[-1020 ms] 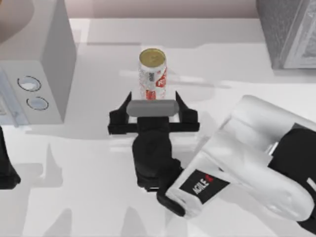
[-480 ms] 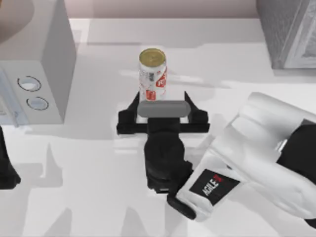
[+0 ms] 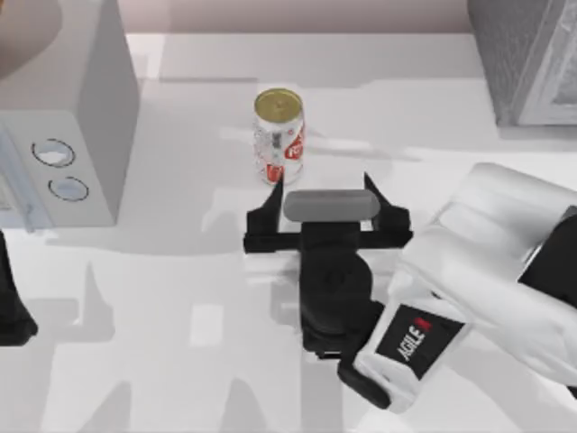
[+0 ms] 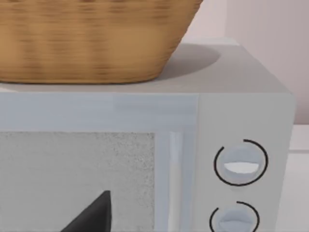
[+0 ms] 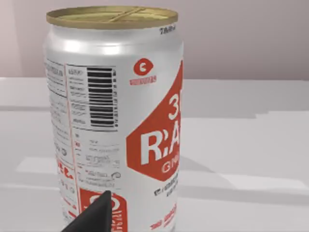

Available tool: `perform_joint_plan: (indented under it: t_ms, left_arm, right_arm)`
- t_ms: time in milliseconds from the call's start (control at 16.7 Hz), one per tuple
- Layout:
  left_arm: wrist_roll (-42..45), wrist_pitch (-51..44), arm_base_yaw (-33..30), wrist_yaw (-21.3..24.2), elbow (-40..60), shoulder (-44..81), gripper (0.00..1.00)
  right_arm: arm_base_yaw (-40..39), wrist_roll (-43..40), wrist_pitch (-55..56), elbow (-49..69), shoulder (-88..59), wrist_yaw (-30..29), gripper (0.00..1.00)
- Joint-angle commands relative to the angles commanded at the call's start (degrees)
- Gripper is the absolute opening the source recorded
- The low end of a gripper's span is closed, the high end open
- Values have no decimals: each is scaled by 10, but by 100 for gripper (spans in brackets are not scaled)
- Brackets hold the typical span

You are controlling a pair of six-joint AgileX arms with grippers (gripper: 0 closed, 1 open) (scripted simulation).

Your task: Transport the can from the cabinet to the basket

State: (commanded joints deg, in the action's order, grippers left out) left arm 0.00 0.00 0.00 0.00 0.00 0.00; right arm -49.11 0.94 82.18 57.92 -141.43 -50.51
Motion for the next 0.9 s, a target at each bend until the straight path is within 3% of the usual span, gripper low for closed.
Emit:
perform_joint_plan:
  t_ms: [420, 900]
  left_arm:
    - [0, 0, 0, 0, 0, 0, 100]
    - [0, 0, 0, 0, 0, 0, 100]
  right_arm:
    - [79, 4, -110, -68, 124, 60, 100]
    - [285, 4, -428, -278, 606, 234, 100]
